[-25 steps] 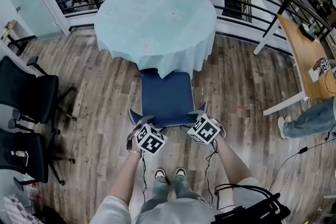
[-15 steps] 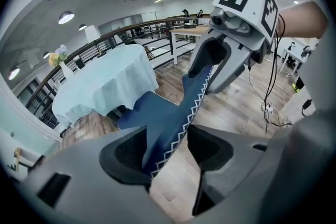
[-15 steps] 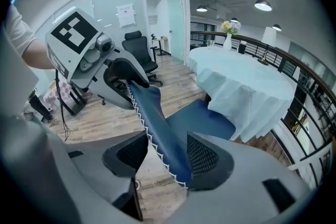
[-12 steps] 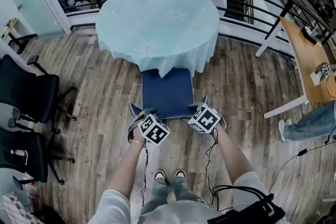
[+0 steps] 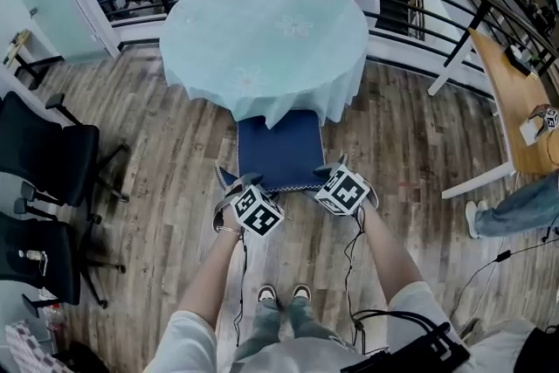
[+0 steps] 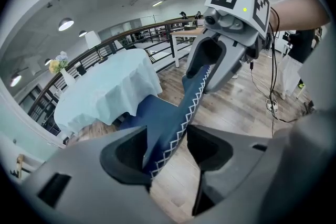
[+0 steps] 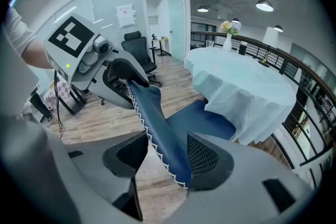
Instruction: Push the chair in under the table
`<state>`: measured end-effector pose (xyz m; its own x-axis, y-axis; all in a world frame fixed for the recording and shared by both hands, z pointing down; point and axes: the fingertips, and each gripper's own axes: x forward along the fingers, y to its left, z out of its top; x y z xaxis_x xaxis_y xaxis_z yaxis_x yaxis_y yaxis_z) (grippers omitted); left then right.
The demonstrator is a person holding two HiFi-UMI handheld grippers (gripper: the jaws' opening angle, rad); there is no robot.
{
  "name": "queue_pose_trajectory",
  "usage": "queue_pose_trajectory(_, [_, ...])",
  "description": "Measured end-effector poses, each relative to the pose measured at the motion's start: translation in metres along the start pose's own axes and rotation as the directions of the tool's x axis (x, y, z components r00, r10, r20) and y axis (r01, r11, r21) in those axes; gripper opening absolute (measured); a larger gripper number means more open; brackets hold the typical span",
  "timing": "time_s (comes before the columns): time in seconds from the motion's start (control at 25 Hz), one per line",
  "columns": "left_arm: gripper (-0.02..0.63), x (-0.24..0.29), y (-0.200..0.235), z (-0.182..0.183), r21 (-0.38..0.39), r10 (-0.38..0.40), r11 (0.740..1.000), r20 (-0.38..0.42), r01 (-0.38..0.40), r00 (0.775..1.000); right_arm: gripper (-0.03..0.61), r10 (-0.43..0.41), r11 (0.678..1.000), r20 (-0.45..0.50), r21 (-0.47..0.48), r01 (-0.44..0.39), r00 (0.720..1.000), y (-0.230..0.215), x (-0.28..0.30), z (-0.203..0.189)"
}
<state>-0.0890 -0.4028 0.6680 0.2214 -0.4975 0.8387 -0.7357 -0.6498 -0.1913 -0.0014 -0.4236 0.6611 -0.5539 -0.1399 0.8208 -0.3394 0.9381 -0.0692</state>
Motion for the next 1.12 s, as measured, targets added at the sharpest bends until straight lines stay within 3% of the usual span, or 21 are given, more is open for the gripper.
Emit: queue_pose_trajectory(1.12, [0.242,0.029,0.041,0.038,-0.001,0.06,0.998,0.028,-0.06,0.998,0.244,-0.017,0.998,0.045,-0.055,0.02,0.999,-0.061,0.008,0.022])
